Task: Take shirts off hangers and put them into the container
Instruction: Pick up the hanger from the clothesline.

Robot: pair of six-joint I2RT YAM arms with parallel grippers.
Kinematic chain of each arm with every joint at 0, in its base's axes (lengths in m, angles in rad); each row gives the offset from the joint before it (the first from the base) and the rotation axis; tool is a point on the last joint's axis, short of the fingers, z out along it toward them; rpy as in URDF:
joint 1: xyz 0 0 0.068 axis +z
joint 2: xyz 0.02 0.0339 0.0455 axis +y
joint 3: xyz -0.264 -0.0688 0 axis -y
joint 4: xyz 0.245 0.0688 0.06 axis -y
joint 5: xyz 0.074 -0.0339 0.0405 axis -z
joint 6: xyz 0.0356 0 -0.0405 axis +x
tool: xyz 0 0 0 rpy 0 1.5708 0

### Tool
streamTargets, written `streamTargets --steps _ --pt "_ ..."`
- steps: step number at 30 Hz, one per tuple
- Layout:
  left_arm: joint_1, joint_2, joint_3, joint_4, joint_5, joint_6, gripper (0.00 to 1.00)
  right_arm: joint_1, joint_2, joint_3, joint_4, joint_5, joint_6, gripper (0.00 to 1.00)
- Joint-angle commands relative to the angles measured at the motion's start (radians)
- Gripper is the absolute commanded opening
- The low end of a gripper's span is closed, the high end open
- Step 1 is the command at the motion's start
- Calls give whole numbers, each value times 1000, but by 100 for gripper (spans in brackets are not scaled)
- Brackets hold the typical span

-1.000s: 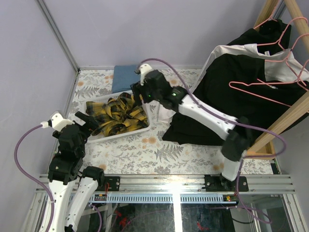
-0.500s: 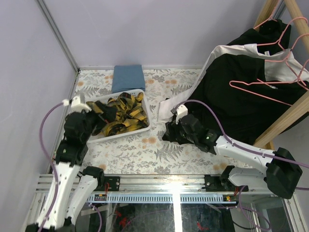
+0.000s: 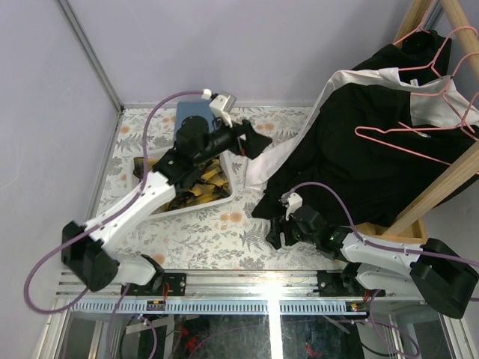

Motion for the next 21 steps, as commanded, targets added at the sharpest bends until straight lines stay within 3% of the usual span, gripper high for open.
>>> streamTargets --steps 1,5,11,17,21 --pt "-55 167 133 300 32 83 100 4 -79 -47 129 -60 42 80" --pt "-101 375 316 373 40 116 100 3 -171 -82 114 -114 46 80" --pt "-109 666 589 495 96 34 100 4 -308 -138 76 -156 84 80" --pt "-117 815 742 575 100 -25 100 4 -404 -156 -32 -148 77 80" --pt "-121 903 874 531 120 -50 100 3 -440 -155 -58 -154 82 80"
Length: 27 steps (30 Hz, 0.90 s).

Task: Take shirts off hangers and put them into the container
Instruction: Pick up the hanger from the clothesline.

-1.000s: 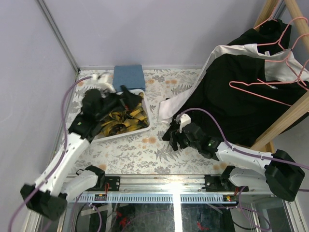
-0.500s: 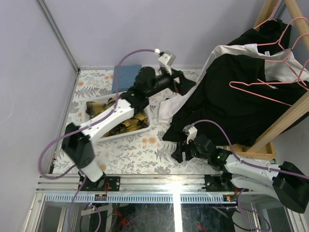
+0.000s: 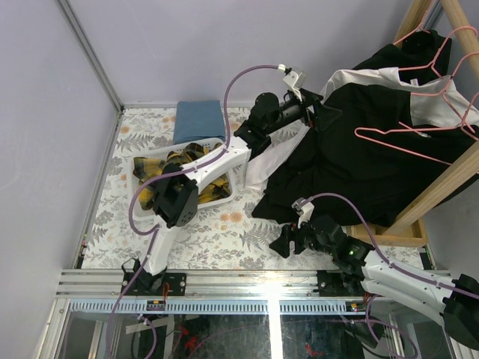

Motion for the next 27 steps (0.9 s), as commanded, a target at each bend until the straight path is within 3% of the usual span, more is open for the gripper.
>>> streamTargets --steps 1,5,12,18,24,27 --pt "-10 57 137 90 34 -46 99 3 -35 4 -28 -16 10 81" --pt "-21 57 132 106 17 -50 92 4 -21 9 -30 2 1 81" --pt "-29 -46 -3 213 -12 -36 91 4 57 28 -21 -38 -13 81" --pt "-64 -41 38 106 -5 49 75 4 128 55 -25 -55 -21 81" --pt "-69 46 161 -24 5 64 74 4 151 66 -34 -67 -23 81" --pt "-70 75 201 -47 -13 72 80 3 138 60 -35 -62 -22 81"
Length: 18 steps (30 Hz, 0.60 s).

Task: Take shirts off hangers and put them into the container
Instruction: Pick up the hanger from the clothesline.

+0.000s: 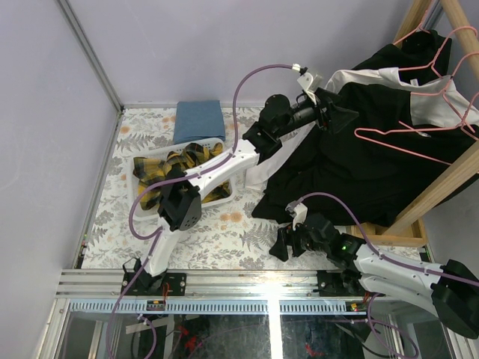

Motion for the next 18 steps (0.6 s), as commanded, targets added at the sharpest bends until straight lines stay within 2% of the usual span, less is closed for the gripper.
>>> streamTargets --steps 1,2,5,10,18 --pt "0 32 56 -35 -34 45 86 4 -15 29 -4 -11 -13 81" --pt "0 22 22 -14 -54 49 91 4 -20 28 -5 -9 -13 81" --pt "0 -17 -49 55 -110 70 91 3 -31 24 -5 -5 -11 81" --pt "1 -43 -73 88 -181 104 92 4 -33 21 -4 -1 -9 81" --pt "29 46 47 71 -154 28 92 4 -24 20 2 -4 -7 81"
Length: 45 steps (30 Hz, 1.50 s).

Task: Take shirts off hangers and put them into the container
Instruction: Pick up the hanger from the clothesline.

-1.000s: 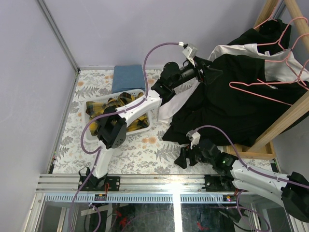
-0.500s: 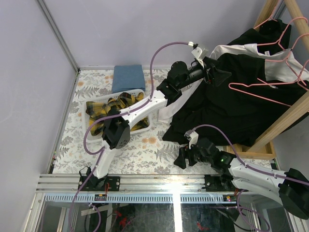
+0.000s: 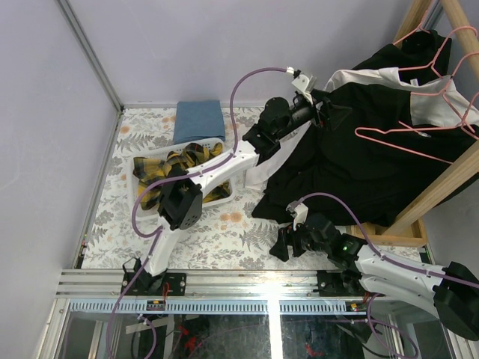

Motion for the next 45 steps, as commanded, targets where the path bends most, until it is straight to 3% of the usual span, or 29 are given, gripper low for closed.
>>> streamTargets --steps 1,8,17,19,24,27,33,35,38,45 --pt "27 62 144 49 24 -47 91 4 2 21 21 -4 -6 81" --pt "44 221 402 -31 208 -142 81 4 28 26 26 -9 -1 81" --pt "43 221 369 -34 247 -161 82 4 49 16 53 -12 11 81" --pt "38 219 369 -27 278 -168 77 4 57 14 61 -13 12 81" --pt "18 174 328 8 327 -161 50 4 71 20 60 -11 13 81" --pt "9 148 316 17 353 -156 46 4 72 20 60 -9 14 81" --pt "-7 116 314 27 445 -163 46 4 82 20 64 -6 14 81" --pt "-13 106 305 24 447 -155 52 4 87 21 65 -7 14 81" --pt "-19 101 303 25 445 -139 53 4 92 24 64 -9 13 81" --pt "-27 113 313 33 419 -147 73 4 93 23 63 -6 14 81"
